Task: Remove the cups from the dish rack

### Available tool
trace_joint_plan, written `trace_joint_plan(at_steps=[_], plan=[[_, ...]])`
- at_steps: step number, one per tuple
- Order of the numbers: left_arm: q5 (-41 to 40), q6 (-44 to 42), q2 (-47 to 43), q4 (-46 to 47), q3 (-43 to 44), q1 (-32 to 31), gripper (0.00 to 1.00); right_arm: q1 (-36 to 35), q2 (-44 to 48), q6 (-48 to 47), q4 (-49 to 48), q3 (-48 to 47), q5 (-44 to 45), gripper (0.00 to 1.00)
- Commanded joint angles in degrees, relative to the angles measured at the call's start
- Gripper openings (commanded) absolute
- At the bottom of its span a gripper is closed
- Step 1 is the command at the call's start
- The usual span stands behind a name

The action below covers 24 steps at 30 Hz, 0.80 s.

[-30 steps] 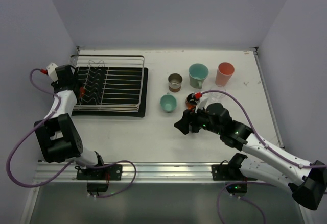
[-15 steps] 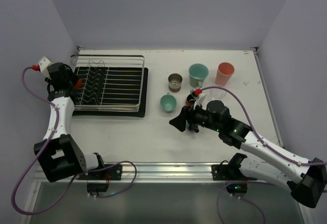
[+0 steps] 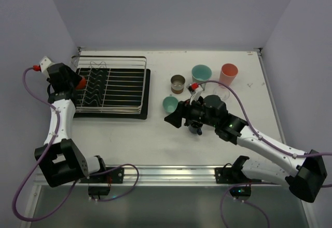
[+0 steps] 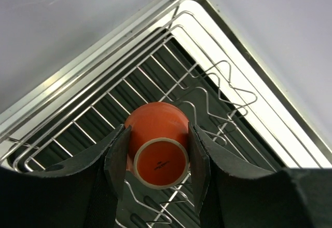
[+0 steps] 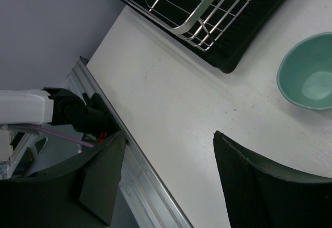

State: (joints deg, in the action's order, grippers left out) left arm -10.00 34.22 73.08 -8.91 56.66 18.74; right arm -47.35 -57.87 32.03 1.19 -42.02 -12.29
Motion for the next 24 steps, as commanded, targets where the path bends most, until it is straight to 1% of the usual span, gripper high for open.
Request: trace_joint_plan(at_steps=[1, 3, 6, 7, 9, 10, 11, 12, 13, 14, 15, 19, 22, 23, 24], plan=[[3.66, 1.9, -4.08, 3.37, 3.54, -0.2, 0.0, -0.28, -1.98, 3.11, -7.06, -3.59, -3.52, 0.72], [4.98, 2.08, -5.83, 3.37, 3.72, -0.81, 0.0, -0.28, -3.12, 4.52, -9.44, -4.12, -5.37, 0.72], [9.46, 3.48, -7.94, 3.37, 2.93, -2.65, 0.0, -0.28, -5.14, 7.25, -14.19, -5.26, -6.69, 0.73], [12.43, 4.36, -8.39, 3.46, 2.58, -3.44, 0.0, -0.28, -5.67, 8.21, -16.03, -5.61, -6.95, 0.73], [15.0, 5.33, -9.61, 3.81, 1.26, -6.6, 0.0, -0.28, -6.9, 9.18, -18.49, -6.49, -8.35, 0.75], [17.62, 6.73, -10.06, 4.07, 0.73, -7.83, 0.0, -0.28, -8.13, 10.23, -21.38, -6.67, -8.97, 0.76], [20.69, 7.61, -11.19, 5.38, -0.84, -10.28, 0.0, -0.28, -9.44, 11.46, -25.5, -6.58, -9.58, 0.77], [20.72, 8.58, -11.9, 6.35, -1.81, -11.44, 0.0, -0.28, -9.46, 11.47, -25.54, -6.41, -9.68, 0.78], [23.77, 10.76, -12.52, 7.49, -2.86, -12.67, 0.0, -0.28, -10.85, 12.26, -28.76, -6.41, -9.59, 0.79], [25.28, 12.0, -13.22, 10.81, -3.92, -14.59, 0.0, -0.28, -11.56, 12.35, -29.83, -6.67, -9.5, 0.8], [28.42, 13.14, -14.53, 12.06, -6.02, -15.22, 0.0, -0.28, -12.52, 12.53, -31.58, -7.37, -9.5, 0.82], [35.3, 18.68, -17.61, 16.81, -9.37, -17.68, 0.0, -0.28, -16.66, 13.14, -34.93, -9.66, -9.85, 0.87], [38.73, 21.23, -20.43, 19.45, -11.57, -18.13, 0.0, -0.28, -19.38, 13.85, -36.44, -11.32, -9.68, 0.87], [39.44, 21.76, -21.74, 20.24, -12.1, -20.04, 0.0, -0.28, -20.35, 13.85, -36.61, -11.85, -9.42, 0.87], [40.92, 22.29, -22.36, 20.94, -13.32, -20.41, 0.0, -0.28, -20.7, 14.02, -36.79, -12.12, -9.07, 0.88]])
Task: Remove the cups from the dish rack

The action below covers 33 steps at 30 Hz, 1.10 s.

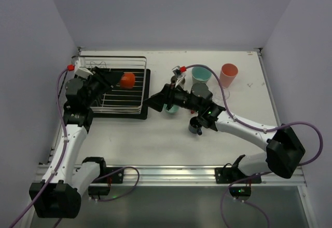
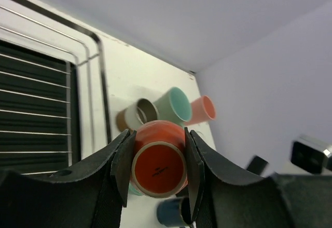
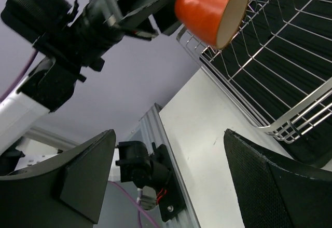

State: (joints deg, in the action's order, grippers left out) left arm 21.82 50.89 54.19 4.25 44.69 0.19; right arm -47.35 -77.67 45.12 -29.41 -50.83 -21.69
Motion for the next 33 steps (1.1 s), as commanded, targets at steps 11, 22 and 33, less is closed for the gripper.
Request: trace_joint_plan(at_steps=[11, 22, 33], plan=[[14.3, 11.94, -8.66, 15.07, -7.77, -6.16, 0.0, -0.28, -4.86, 3.57, -9.7, -7.61, -4.15, 0.81], [14.65, 16.78, -10.95, 20.52, -12.07, -9.85, 0.0, -0.28, -8.55, 8.66, -18.13, -9.2, -7.75, 0.42], [9.48, 1.9, -13.24, 6.68, -4.45, -10.21, 0.87, -0.28, -0.32, 5.61, -10.64, -0.68, -7.83, 0.0]])
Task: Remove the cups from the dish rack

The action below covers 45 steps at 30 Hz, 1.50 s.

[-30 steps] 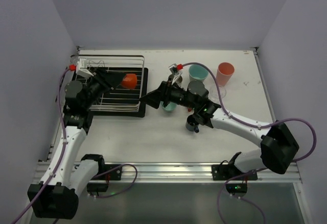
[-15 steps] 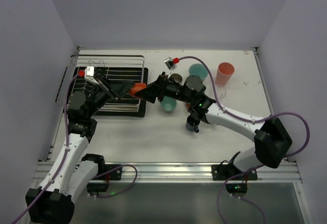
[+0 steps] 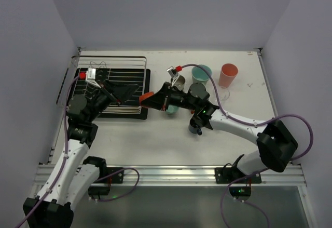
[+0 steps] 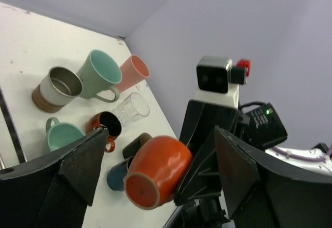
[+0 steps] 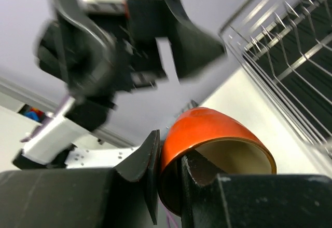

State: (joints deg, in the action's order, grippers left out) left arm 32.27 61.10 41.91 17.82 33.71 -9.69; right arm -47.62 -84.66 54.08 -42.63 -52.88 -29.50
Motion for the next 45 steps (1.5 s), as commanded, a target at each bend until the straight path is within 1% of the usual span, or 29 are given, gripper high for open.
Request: trace_joint_plan(at_steps=[1, 2, 3, 4, 5, 6, 7, 8, 9, 10, 12, 13, 15, 16, 17, 20, 26, 29, 33, 34, 36, 39, 41, 43, 44, 45], plan=[[-2.29, -11.76, -1.04, -13.97, 8.63, -0.33, 0.92, -0.11, 8.18, -5.29, 6.38, 2.68, -0.21, 0.0], [-3.61, -15.71, -1.04, -17.18, 13.17, -0.33, 0.95, -0.2, 9.68, -7.22, 10.6, 2.96, -0.21, 0.0], [-6.14, -22.97, -1.13, -21.56, 15.31, -0.33, 1.0, -0.55, 11.08, -12.37, 22.65, 2.87, 1.18, 0.0], [-7.91, -26.26, -1.39, -28.39, 17.07, -0.33, 1.0, -1.07, 13.53, -15.47, 29.03, 2.7, 2.94, 0.0], [-11.49, -29.52, -1.65, -30.98, 19.7, -0.33, 1.0, -1.69, 14.43, -18.02, 39.71, 2.7, 5.13, 0.0], [-13.44, -34.77, -2.0, -33.44, 20.24, -0.33, 1.0, -3.0, 15.05, -22.14, 44.17, 2.7, 9.94, 0.0], [-15.46, -36.74, -3.14, -37.21, 20.25, -0.33, 1.0, -3.88, 15.84, -23.66, 48.39, 3.22, 12.33, 0.0], [-19.4, -38.5, -3.85, -38.38, 19.73, -0.33, 1.0, -4.58, 15.93, -25.59, 53.83, 3.66, 14.79, 0.0], [-21.18, -41.38, -4.64, -39.52, 19.03, -0.33, 1.0, -6.07, 16.02, -26.13, 55.8, 4.27, 19.6, 0.0], [-22.68, -42.2, -6.39, -40.93, 17.11, -0.33, 1.0, -6.96, 15.24, -26.48, 57.73, 4.89, 22.0, 0.0], [-25.67, -42.82, -8.5, -41.03, 14.64, -0.33, 1.0, -9.06, 13.57, -27.01, 61.33, 5.33, 25.79, 0.0], [-25.85, -42.82, -10.25, -40.42, 12.36, -0.33, 1.0, -9.86, 12.43, -26.93, 62.05, 5.25, 28.07, 0.0], [-26.29, -42.91, -11.76, -39.89, 10.24, -0.33, 1.0, -12.05, 8.65, -26.66, 63.46, 4.55, 29.75, 0.0], [-26.73, -42.91, -12.63, -39.36, 8.58, -0.33, 1.0, -12.85, 7.16, -26.66, 64.07, 2.98, 32.98, 0.0], [-27.43, -42.99, -12.99, -39.18, 7.87, -0.33, 1.0, -14.25, 3.84, -26.84, 66.17, 1.92, 34.49, 0.0], [-28.75, -43.35, -13.61, -38.57, 5.75, -0.33, 1.0, -16.19, -2.06, -27.1, 68.64, -1.43, 39.41, 0.0], [-28.93, -43.52, -13.17, -38.13, 5.84, -0.15, 1.0, -16.63, -7.27, -27.63, 66.63, -3.19, 40.22, 0.0], [-28.67, -43.61, -12.99, -38.13, 5.84, 0.2, 1.0, -16.89, -8.59, -27.63, 66.1, -3.28, 40.04, 0.03], [-28.23, -43.52, -13.08, -38.04, 5.84, 1.17, 1.0, -17.42, -10.26, -27.98, 67.24, -4.59, 41.36, 0.22], [-28.23, -43.52, -13.17, -38.13, 5.84, 1.34, 1.0, -17.51, -10.69, -28.07, 67.5, -4.86, 41.36, 0.3], [-28.23, -43.44, -13.35, -38.04, 5.84, 1.87, 1.0, -17.77, -10.61, -28.16, 68.12, -5.38, 41.45, 0.35], [-28.32, -43.35, -13.35, -38.04, 5.84, 2.13, 1.0, -18.04, -8.6, -28.16, 69.52, -6.53, 42.06, 0.48], [-28.49, -43.35, -13.26, -38.04, 5.75, 2.13, 1.0, -18.13, -5.8, -28.33, 70.49, -7.06, 42.24, 0.59], [-28.41, -43.35, -13.08, -37.95, 5.75, 2.22, 1.0, -18.21, -3.5, -28.51, 71.19, -7.85, 42.15, 0.66], [-27.97, -43.35, -13.08, -37.95, 5.75, 2.22, 1.0, -18.21, -1.06, -28.42, 71.72, -8.02, 42.24, 0.73], [-27.7, -43.43, -13.17, -37.69, 5.66, 2.22, 1.0, -18.21, 0.45, -28.42, 71.98, -8.37, 42.24, 0.78]])
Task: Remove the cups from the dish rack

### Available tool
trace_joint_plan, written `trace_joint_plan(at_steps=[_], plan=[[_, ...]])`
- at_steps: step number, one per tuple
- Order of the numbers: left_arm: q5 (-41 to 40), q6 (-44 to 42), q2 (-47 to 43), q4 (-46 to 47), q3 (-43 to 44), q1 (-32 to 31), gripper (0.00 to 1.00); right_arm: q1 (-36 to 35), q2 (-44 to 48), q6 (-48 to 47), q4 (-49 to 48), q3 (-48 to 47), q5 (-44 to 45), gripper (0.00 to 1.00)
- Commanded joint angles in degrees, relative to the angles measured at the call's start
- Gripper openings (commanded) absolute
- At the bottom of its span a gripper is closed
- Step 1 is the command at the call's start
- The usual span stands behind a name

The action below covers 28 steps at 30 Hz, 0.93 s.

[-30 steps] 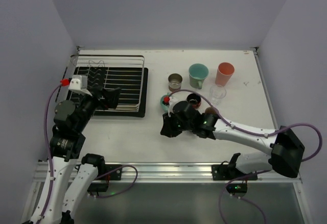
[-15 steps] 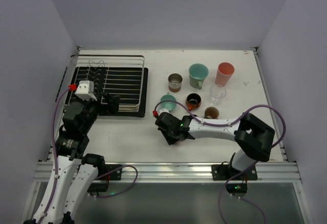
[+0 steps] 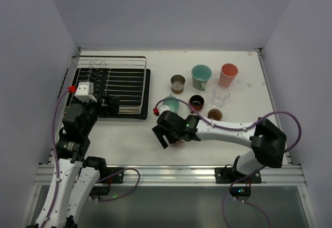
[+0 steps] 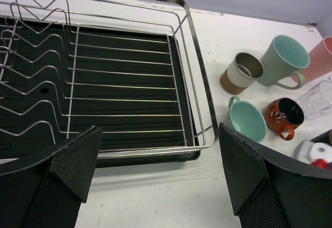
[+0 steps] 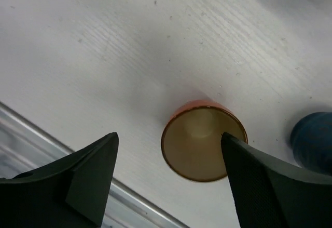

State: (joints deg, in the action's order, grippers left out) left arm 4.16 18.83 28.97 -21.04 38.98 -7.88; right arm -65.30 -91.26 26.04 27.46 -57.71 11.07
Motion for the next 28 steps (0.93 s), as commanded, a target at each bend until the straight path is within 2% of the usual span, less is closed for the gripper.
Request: trace_joint_plan(at_steps=[1, 2, 3, 8, 12, 16, 19, 23, 28], plan=[[0.58, -1.16, -0.32, 1.17, 0.39, 0.32, 1.0, -0.53, 8.54, -0.38, 2.15, -3.63, 1.59, 0.84], [0.67, -1.08, -0.32, 1.26, 0.39, 0.32, 1.0, -0.62, 12.13, -0.55, 2.24, -3.63, 1.41, 0.93], [0.93, -1.16, -0.67, 1.52, 0.48, 0.32, 1.0, -0.62, 14.25, -0.82, 2.07, -3.37, 1.32, 0.98], [4.97, -0.81, -1.28, 2.75, 1.44, 0.32, 1.0, -0.8, 30.15, -2.31, 0.05, -1.18, 7.1, 0.99], [5.86, -0.37, -0.5, 3.2, 6.53, 0.32, 1.0, -0.71, 49.54, -4.24, -1.88, 0.06, 14.22, 0.99], [5.07, 0.59, -0.14, 3.98, 13.65, 0.32, 1.0, -0.71, 63.35, -6.44, -4.16, -0.03, 18.54, 0.99], [4.37, 1.64, -0.58, 5.65, 15.42, 0.32, 1.0, -0.71, 70.05, -7.58, -5.05, 0.67, 21.44, 0.99], [4.27, 2.35, -1.63, 6.8, 16.3, 0.32, 1.0, -0.71, 73.85, -7.32, -4.96, 2.78, 24.26, 0.99], [3.05, 3.05, -0.85, 6.63, 14.72, 0.32, 1.0, -0.71, 74.39, -7.32, -5.92, 4.89, 25.49, 0.99]])
